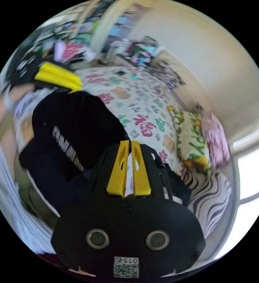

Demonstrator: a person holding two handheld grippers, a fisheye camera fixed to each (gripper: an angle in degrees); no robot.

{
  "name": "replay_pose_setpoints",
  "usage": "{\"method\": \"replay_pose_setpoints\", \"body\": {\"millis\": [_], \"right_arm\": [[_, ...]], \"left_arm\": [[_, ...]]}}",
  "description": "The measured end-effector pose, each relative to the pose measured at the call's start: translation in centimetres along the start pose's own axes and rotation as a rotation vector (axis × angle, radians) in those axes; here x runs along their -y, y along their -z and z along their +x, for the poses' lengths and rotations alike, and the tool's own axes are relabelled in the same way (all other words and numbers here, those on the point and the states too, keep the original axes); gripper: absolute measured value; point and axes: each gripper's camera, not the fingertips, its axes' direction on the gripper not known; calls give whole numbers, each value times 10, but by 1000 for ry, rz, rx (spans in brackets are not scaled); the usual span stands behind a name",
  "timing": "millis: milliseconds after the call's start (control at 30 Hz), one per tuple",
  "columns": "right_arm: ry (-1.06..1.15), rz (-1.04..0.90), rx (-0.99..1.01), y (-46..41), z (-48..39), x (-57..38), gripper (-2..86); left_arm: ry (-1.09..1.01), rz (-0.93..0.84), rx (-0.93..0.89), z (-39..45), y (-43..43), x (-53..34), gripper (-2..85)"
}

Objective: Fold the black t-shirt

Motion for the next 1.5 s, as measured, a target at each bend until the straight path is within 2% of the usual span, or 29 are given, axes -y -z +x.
{"method": "replay_pose_setpoints", "body": {"millis": [67, 133, 200, 267, 300, 367, 433, 467, 533, 600, 700, 800, 867, 933, 1033, 1167, 1233, 1300, 1367, 1400, 1500], "right_arm": [[-232, -17, -13, -13, 65, 32, 34], [-354, -11, 177, -22, 109, 24, 54], [-407, 37, 309, -24, 117, -11, 66], [-432, 15, 415, -34, 109, -60, 75], [-472, -49, 437, -46, 100, -97, 79], [-544, -203, 445, -67, 83, -154, 87], [-672, -403, 485, -88, 65, -225, 104], [-706, -440, 507, -91, 63, -239, 110], [-835, -472, 644, -92, 59, -279, 97], [-903, -399, 662, -83, 68, -288, 72], [-881, -364, 854, -83, 78, -281, 59], [-818, -431, 810, -88, 84, -268, 37], [-799, -444, 816, -86, 92, -266, 24], [-828, -414, 900, -70, 108, -273, 14], [-837, -438, 888, -38, 121, -289, 11], [-813, -513, 904, -13, 116, -302, 18], [-859, -476, 923, -6, 115, -306, 35], [-861, -502, 887, -5, 118, -303, 63], [-853, -489, 801, 5, 129, -293, 79], [-829, -424, 731, 17, 140, -279, 89], [-690, -172, 618, 41, 163, -213, 110]], "left_arm": [[186, 61, 13, -72, -9, 25, 19], [282, 92, -78, -99, -6, 7, 24], [334, 99, -145, -104, -3, -36, 29], [417, -38, -173, -97, -16, -112, 39], [442, -91, -197, -94, -22, -133, 43], [578, -322, -339, -82, -47, -219, 63], [705, -445, -440, -77, -56, -272, 78], [774, -494, -499, -75, -58, -296, 86], [826, -535, -588, -75, -61, -314, 95], [835, -551, -693, -79, -69, -315, 103], [807, -603, -719, -97, -75, -303, 89], [740, -640, -658, -111, -72, -299, 17], [764, -622, -790, -125, -68, -303, 4], [755, -587, -765, -139, -49, -303, 0], [729, -552, -736, -160, -9, -305, -2], [661, -590, -650, -170, 23, -312, 6], [685, -603, -641, -170, 21, -318, 20], [664, -691, -655, -167, 13, -319, 42], [615, -715, -574, -174, 23, -309, 65], [604, -697, -538, -178, 28, -303, 70], [525, -477, -396, -204, 47, -246, 90]]}}
